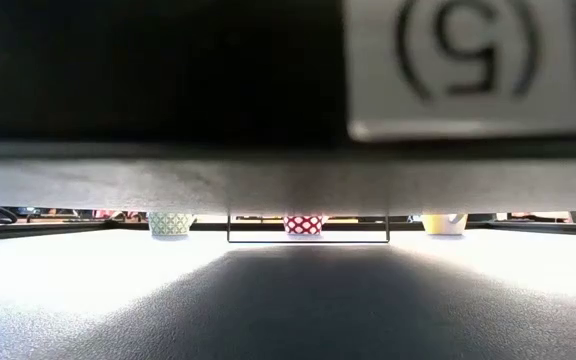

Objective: Place coffee mugs
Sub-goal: Put the red mug on the shelf

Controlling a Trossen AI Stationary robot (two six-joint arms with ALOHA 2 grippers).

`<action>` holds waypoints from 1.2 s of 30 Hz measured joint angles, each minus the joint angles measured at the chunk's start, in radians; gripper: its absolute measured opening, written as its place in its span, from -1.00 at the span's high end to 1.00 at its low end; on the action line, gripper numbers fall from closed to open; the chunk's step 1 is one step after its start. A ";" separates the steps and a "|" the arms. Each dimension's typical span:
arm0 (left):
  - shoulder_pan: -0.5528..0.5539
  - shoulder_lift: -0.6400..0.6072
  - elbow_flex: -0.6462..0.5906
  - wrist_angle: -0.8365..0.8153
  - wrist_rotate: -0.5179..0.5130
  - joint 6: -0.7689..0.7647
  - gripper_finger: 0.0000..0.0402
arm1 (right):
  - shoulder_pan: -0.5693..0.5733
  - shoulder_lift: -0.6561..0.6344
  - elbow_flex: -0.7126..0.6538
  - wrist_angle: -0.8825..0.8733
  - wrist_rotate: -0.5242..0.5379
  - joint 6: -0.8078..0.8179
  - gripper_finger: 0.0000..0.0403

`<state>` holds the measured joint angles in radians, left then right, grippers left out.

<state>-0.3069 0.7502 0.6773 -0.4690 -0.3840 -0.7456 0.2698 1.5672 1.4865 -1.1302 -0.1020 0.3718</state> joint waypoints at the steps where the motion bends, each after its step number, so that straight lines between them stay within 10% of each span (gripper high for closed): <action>1: 0.000 0.000 0.000 -0.003 0.000 0.000 0.74 | 0.007 0.014 0.014 0.003 -0.001 -0.011 0.94; 36: 0.000 -0.092 0.000 -0.011 0.054 0.118 0.74 | 0.187 0.401 0.453 -0.065 -0.008 0.074 0.94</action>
<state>-0.3069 0.6580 0.6773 -0.4801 -0.3299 -0.6274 0.4565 1.9686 1.9397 -1.1955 -0.1096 0.4458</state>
